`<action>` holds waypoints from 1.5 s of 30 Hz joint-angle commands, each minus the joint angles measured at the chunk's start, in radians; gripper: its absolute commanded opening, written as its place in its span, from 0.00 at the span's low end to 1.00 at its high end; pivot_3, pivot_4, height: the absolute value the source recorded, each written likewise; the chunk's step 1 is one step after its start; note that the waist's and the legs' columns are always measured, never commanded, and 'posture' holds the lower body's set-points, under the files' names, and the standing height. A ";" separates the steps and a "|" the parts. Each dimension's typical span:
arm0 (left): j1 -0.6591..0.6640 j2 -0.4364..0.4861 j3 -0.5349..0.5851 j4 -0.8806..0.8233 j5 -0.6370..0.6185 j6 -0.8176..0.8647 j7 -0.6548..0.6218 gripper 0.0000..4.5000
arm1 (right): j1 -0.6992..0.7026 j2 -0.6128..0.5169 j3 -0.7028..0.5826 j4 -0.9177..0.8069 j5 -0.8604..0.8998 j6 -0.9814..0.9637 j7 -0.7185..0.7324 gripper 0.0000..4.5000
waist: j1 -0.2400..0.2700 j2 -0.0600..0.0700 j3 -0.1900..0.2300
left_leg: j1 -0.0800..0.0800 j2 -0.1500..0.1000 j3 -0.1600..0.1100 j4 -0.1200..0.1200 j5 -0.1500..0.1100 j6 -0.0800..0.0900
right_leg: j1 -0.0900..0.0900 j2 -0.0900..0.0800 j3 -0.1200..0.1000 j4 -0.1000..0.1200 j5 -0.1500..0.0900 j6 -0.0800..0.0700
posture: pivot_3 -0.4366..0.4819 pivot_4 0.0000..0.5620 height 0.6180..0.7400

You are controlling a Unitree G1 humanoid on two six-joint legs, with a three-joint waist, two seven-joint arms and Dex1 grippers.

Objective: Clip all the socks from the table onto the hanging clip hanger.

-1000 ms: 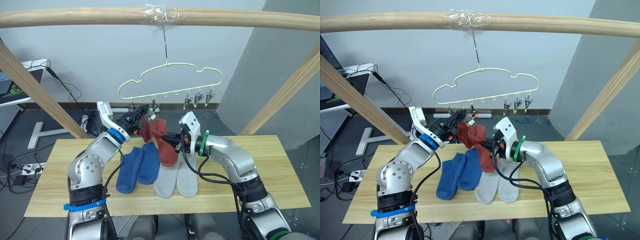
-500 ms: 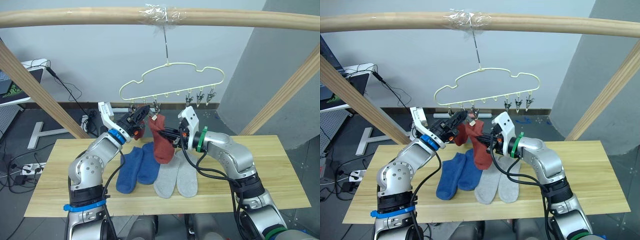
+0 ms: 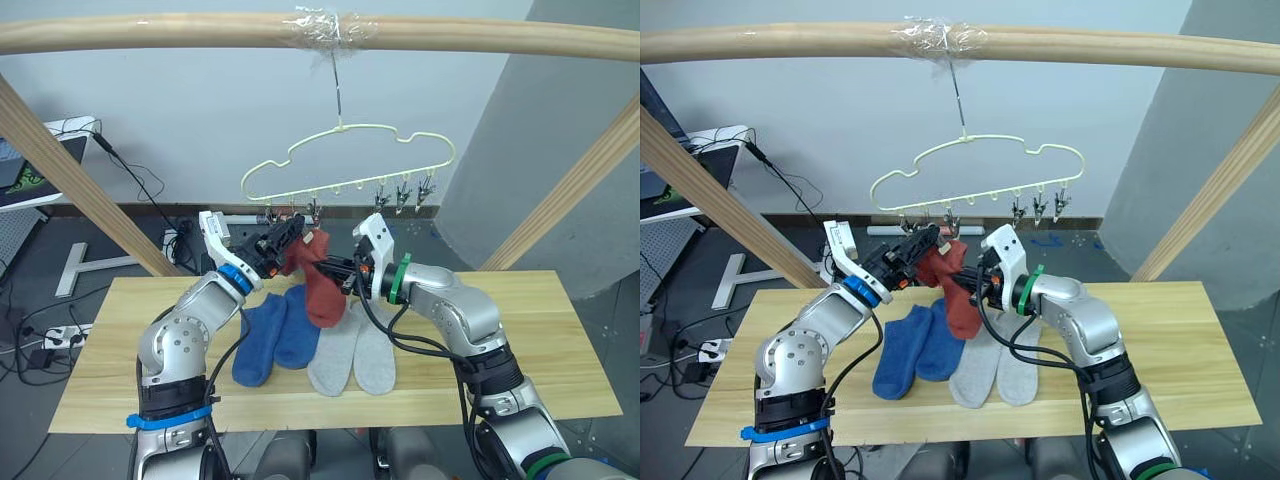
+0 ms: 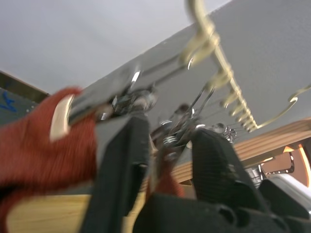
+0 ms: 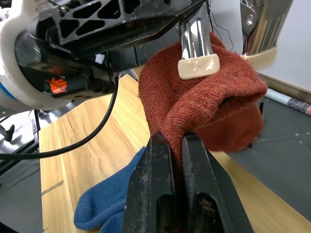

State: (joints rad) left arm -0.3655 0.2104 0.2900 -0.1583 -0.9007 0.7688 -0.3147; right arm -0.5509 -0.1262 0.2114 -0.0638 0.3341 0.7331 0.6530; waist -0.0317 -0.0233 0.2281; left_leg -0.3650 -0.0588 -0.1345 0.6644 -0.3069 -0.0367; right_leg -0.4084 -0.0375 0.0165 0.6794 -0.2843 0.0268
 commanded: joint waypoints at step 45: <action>0.085 0.056 -0.302 -0.169 0.375 -0.288 -0.068 0.73 | 0.054 -0.154 -0.035 -0.057 -0.026 -0.049 -0.028 1.00 | 0.002 0.000 0.000 | -0.001 0.000 0.001 -0.001 0.000 0.000 | -0.001 0.000 0.000 0.000 0.000 0.000 | 0.47 0.37 1.00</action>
State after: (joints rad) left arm -0.2707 0.2721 -0.0015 -0.3105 -0.5611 0.5291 -0.3828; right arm -0.5009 -0.2749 0.1953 -0.0705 0.2966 0.7021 0.6157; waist -0.0294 -0.0233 0.2281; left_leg -0.3658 -0.0588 -0.1340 0.6632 -0.3068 -0.0370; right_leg -0.4095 -0.0376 0.0169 0.6792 -0.2843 0.0268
